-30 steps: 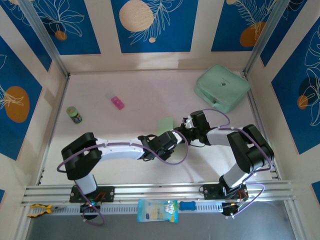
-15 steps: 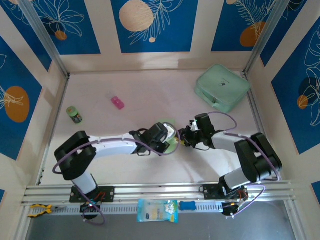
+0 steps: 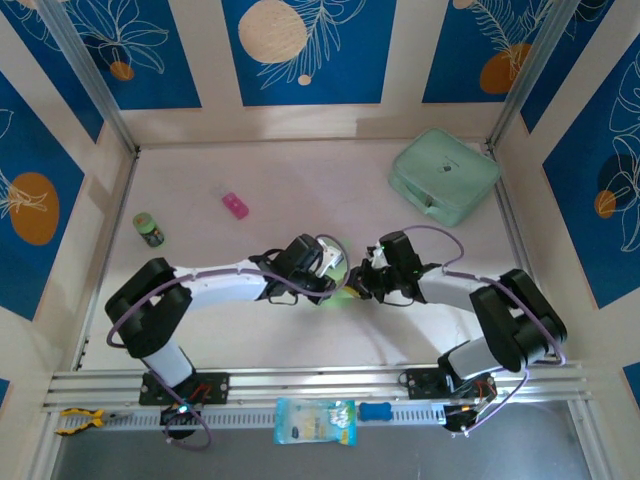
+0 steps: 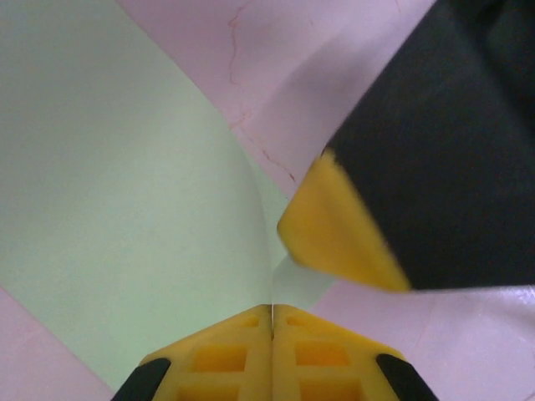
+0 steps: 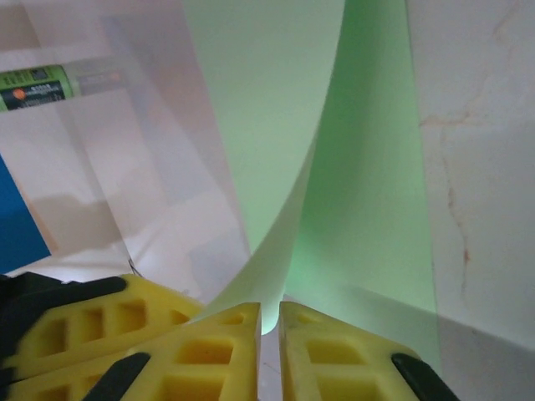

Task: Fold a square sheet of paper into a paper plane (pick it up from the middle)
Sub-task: Fold the triangle a second time at the center of the table.

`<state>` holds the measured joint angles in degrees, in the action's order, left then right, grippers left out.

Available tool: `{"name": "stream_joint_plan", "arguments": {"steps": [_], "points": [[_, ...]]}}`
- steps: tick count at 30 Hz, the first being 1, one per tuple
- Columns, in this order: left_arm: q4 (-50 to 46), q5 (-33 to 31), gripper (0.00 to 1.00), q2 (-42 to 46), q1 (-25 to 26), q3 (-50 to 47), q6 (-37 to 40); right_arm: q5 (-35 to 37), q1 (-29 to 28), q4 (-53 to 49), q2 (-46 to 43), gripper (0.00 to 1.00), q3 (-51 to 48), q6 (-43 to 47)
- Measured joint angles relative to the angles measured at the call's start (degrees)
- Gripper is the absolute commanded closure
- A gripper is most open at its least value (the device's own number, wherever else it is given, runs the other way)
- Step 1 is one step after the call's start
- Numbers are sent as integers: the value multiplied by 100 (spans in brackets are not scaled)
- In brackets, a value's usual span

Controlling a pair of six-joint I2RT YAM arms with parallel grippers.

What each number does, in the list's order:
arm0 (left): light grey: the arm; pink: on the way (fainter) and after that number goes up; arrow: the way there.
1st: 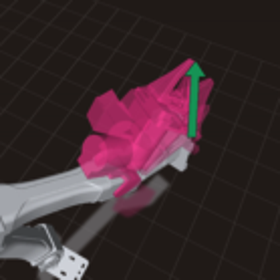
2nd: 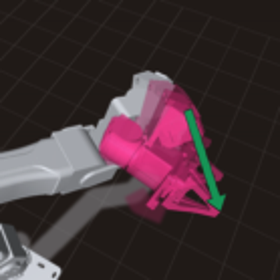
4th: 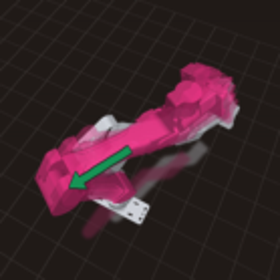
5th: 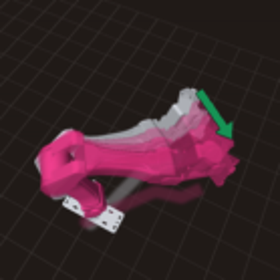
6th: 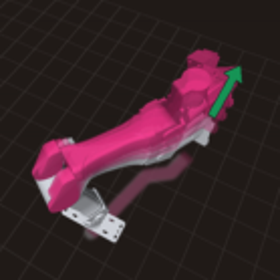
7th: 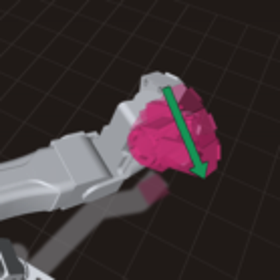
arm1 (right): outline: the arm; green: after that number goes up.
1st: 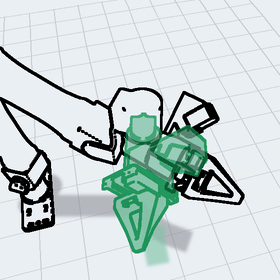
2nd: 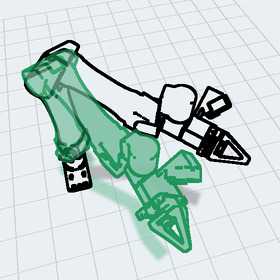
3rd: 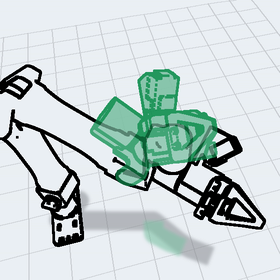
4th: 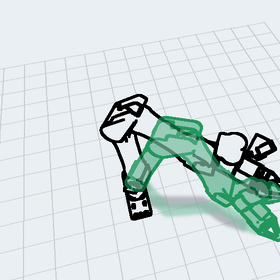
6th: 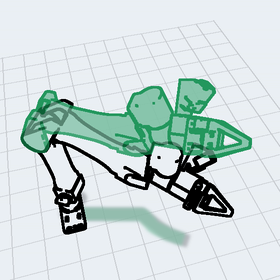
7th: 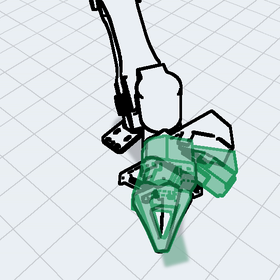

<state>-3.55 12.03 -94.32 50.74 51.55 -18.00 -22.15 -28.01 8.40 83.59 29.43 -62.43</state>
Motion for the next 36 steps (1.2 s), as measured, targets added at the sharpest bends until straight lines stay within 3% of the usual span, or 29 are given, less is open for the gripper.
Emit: {"name": "stream_joint_plan", "arguments": {"steps": [9,31,36], "points": [[127,310,80,0,-188,-66,-157,-39,-76,291,221,88,13,-136],[404,577,79,-190,-310,-63,-317,-61,-37,398,299,88,13,-173],[457,616,85,-197,-323,-63,-317,-61,-37,398,299,88,13,-170]]}}
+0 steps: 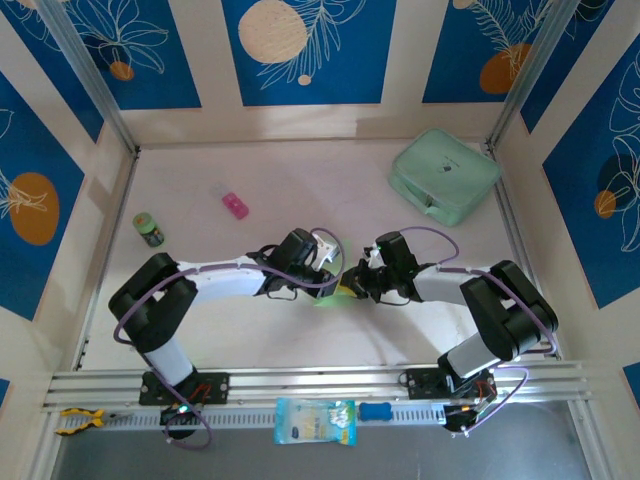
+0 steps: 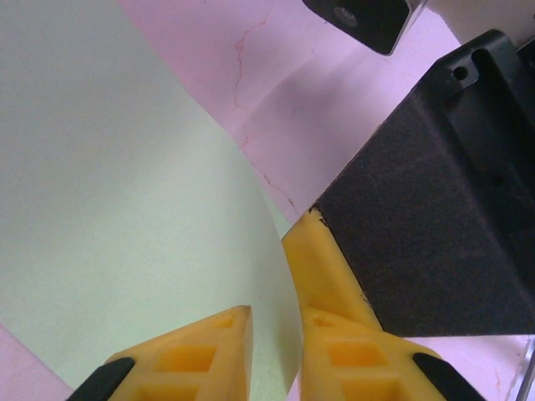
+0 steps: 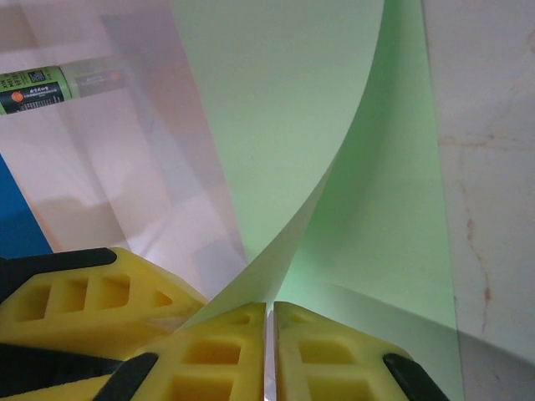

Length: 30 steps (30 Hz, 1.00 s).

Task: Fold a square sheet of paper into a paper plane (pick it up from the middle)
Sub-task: Fold the triangle a second time at the center of the table.

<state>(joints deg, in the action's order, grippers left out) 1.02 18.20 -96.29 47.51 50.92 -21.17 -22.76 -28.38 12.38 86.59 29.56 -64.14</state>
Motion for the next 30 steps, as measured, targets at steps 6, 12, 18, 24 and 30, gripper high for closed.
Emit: {"name": "stream_joint_plan", "arguments": {"steps": [6,12,18,24,30], "points": [[11,35,98,-31,-4,0,-2,2,0,-7,0,88,0,0],[11,44,100,-31,-20,0,2,142,-13,-317,-61,89,0,48],[9,44,100,-31,-26,0,-2,651,-260,-824,-203,94,0,111],[7,44,100,-31,-33,0,-46,955,-498,-994,-199,95,13,105],[7,44,100,-31,-42,0,-109,1150,-573,-1200,22,95,221,109]]}}
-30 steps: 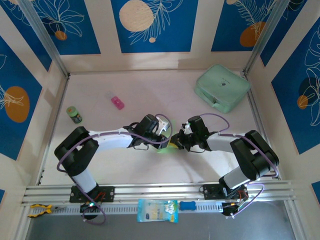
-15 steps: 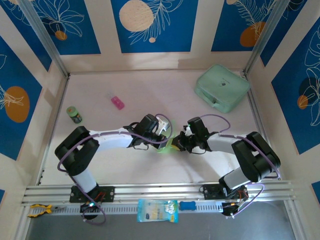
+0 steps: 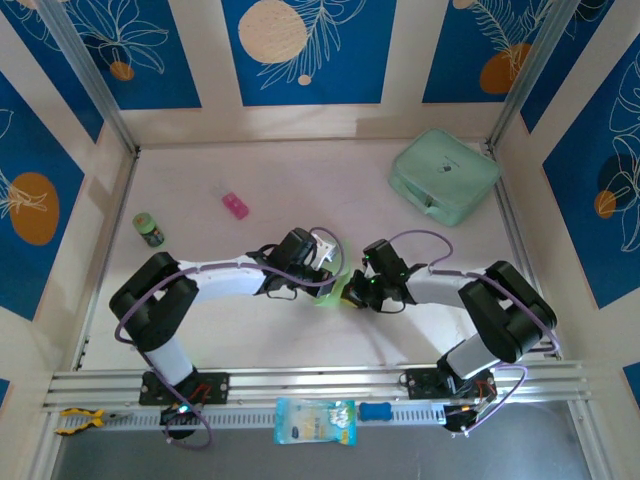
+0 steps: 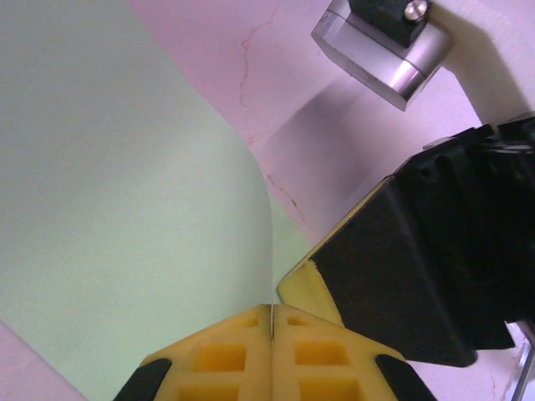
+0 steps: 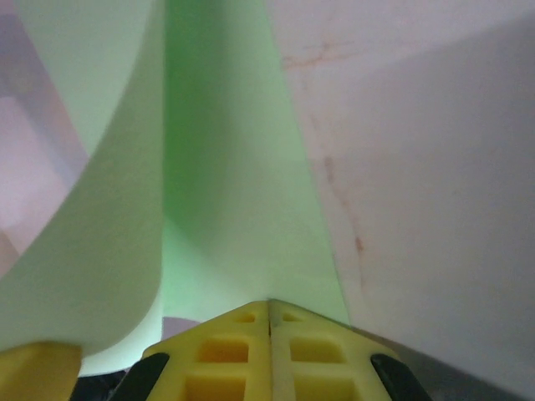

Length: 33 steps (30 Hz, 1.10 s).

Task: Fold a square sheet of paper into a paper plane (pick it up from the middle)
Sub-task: Fold the triangle a second time at the center of the table.

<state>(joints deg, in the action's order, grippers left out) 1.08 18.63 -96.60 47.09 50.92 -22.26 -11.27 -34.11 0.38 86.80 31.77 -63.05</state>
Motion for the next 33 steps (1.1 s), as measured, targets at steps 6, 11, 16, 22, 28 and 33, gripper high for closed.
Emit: {"name": "stream_joint_plan", "arguments": {"steps": [6,11,16,22,28,33], "points": [[2,0,100,0,0,0,-140,76,98,-153,-2,94,66,105],[48,-2,100,-2,0,0,-402,24,278,-247,-2,94,94,417],[175,-28,100,-2,0,0,-704,-136,551,-286,-2,92,94,741],[260,-85,100,-2,0,-4,-933,-249,667,-295,-149,83,68,903],[273,-111,100,-2,0,-4,-984,-50,496,-258,-929,79,-153,789],[267,-111,100,-2,0,-4,-981,483,369,-505,-1436,72,-243,717]]}}
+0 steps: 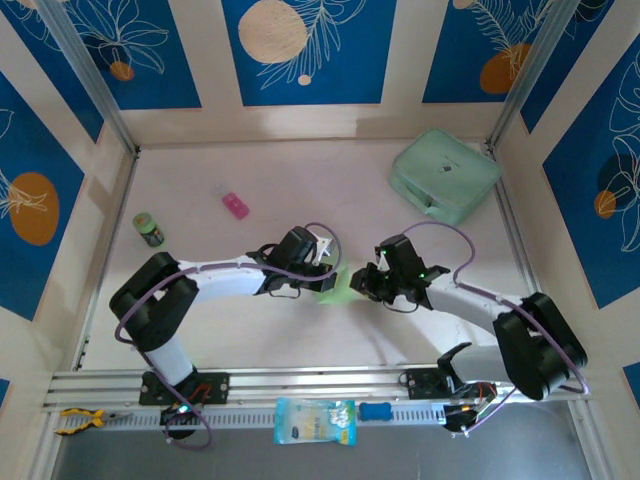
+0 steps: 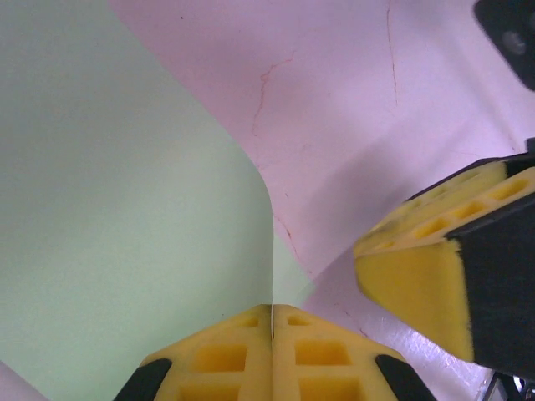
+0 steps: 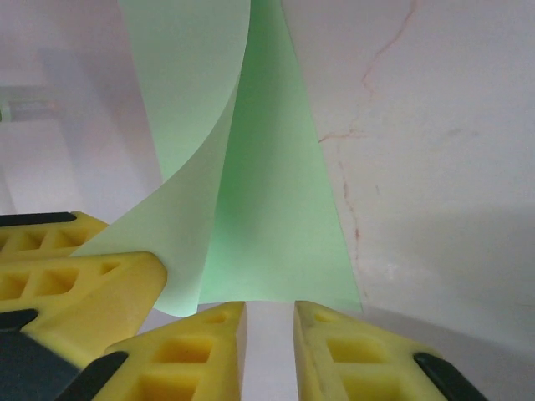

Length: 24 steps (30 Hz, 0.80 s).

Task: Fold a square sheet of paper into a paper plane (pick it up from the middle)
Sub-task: Fold the triangle a second time at the center of the table.

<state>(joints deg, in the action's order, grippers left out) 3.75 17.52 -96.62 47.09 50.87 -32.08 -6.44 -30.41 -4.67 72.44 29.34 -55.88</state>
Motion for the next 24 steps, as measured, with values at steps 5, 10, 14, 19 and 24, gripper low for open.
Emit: {"name": "stream_joint_plan", "arguments": {"steps": [5,10,14,19,24], "points": [[-15,0,100,0,0,0,4,920,-391,-151,-560,70,-219,103],[-20,0,100,0,-2,2,17,999,-289,-391,-852,88,-264,-35],[-33,0,100,0,-2,2,48,643,-116,13,-839,93,-568,-317],[-33,2,100,0,-7,7,66,256,-267,505,-417,95,-728,-568],[-57,2,100,0,-7,7,70,13,-291,925,170,96,-625,-636]]}}
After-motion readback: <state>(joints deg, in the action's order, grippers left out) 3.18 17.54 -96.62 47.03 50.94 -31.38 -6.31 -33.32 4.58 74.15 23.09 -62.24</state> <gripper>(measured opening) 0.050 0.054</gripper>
